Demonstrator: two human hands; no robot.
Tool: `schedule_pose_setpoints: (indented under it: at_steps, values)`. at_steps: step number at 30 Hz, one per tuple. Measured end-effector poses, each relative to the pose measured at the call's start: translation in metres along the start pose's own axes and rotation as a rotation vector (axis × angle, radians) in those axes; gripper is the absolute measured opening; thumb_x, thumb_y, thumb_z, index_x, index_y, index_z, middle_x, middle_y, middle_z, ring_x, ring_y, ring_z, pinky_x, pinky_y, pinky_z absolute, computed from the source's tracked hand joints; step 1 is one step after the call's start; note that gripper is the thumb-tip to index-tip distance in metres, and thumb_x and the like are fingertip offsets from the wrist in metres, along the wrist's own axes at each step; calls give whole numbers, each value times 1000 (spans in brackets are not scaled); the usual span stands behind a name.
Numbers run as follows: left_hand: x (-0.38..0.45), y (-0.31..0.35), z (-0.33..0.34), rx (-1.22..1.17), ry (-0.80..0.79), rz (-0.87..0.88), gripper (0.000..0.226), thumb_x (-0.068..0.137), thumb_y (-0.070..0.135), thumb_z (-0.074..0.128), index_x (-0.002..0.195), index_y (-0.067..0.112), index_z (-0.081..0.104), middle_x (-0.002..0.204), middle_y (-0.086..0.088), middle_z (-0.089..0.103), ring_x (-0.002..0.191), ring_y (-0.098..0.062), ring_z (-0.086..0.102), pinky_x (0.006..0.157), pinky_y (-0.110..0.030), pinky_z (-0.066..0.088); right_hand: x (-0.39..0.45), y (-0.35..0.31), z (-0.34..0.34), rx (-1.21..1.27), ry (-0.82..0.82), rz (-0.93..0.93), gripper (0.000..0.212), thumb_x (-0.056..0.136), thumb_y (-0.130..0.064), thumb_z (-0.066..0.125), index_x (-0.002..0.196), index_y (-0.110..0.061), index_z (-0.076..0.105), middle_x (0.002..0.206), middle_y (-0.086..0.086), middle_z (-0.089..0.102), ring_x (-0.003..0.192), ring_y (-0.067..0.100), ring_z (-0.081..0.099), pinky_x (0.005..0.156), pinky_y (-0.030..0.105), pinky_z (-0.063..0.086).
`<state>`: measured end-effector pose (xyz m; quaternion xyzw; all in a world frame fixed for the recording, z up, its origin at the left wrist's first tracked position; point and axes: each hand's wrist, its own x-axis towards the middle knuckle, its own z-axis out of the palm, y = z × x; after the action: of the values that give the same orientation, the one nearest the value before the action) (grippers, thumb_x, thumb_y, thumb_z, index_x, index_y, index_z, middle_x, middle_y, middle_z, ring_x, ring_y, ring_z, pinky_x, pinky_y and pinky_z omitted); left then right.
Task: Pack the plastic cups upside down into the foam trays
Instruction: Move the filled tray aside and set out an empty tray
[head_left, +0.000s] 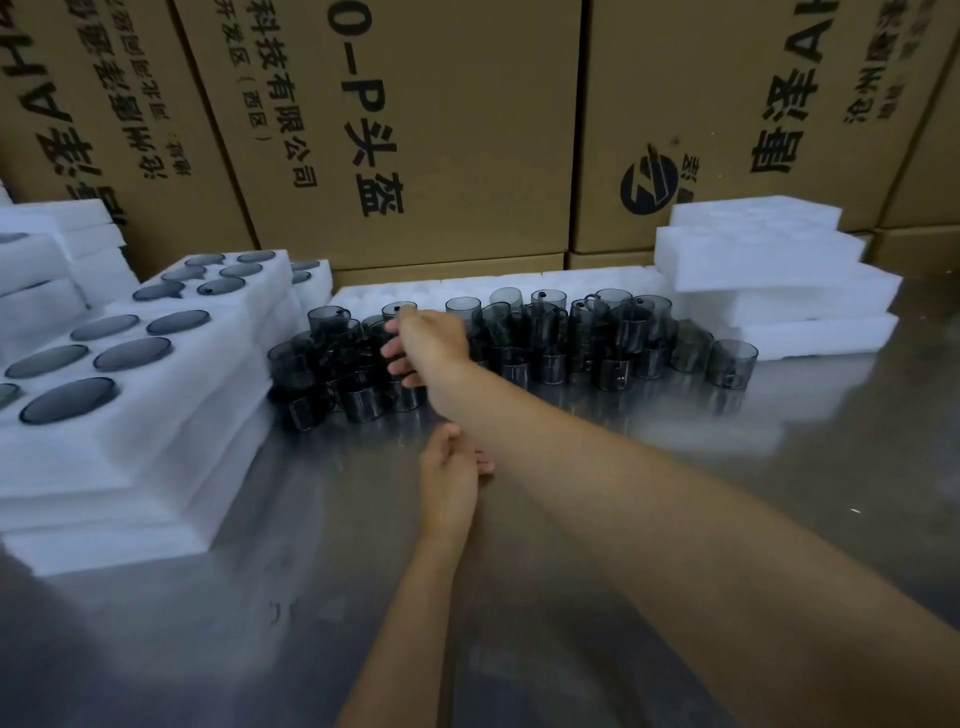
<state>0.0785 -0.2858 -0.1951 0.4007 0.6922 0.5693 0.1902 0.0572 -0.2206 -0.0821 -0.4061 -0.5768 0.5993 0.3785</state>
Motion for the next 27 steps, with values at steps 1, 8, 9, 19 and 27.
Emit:
schedule_pose_setpoints:
  at_steps: [1, 8, 9, 19, 27]
  values:
    - [0, -1, 6, 39, -2, 10, 14, 97, 6, 52, 90, 12, 62, 81, -8, 62, 74, -24, 56, 66, -32, 41, 3, -1, -25, -15, 55, -29, 26, 102, -26, 45, 91, -15, 66, 67, 1, 65, 43, 12, 52, 34, 17, 36]
    - [-2, 2, 49, 905, -22, 254, 23, 99, 18, 45, 121, 17, 52, 122, -5, 52, 115, -24, 47, 96, -35, 39, 25, 1, -203, -416, 552, -233, 26, 97, -27, 46, 80, -18, 62, 81, 7, 64, 81, 28, 60, 69, 34, 46]
    - [-1, 3, 57, 958, -23, 274, 29, 98, 16, 46, 127, 18, 50, 126, -5, 53, 117, -24, 47, 98, -36, 39, 27, 3, -224, -488, 593, -254, 23, 97, -27, 45, 87, -18, 64, 88, 7, 65, 87, 28, 60, 71, 32, 44]
    - [43, 14, 117, 941, -153, 369, 29, 99, 29, 39, 121, 13, 50, 111, -8, 59, 100, -26, 59, 93, -40, 44, 74, -27, -356, -1142, 549, -221, 72, 93, -14, 55, 157, -19, 23, 163, 6, 20, 140, 34, 34, 93, 44, 43]
    - [57, 10, 125, 923, -105, 359, 26, 97, 29, 40, 114, 13, 51, 101, -6, 63, 90, -27, 62, 87, -39, 45, 101, -27, -369, -1365, 403, -9, 73, 93, -15, 60, 155, -30, 24, 148, 16, 28, 97, 37, 53, 73, 41, 45]
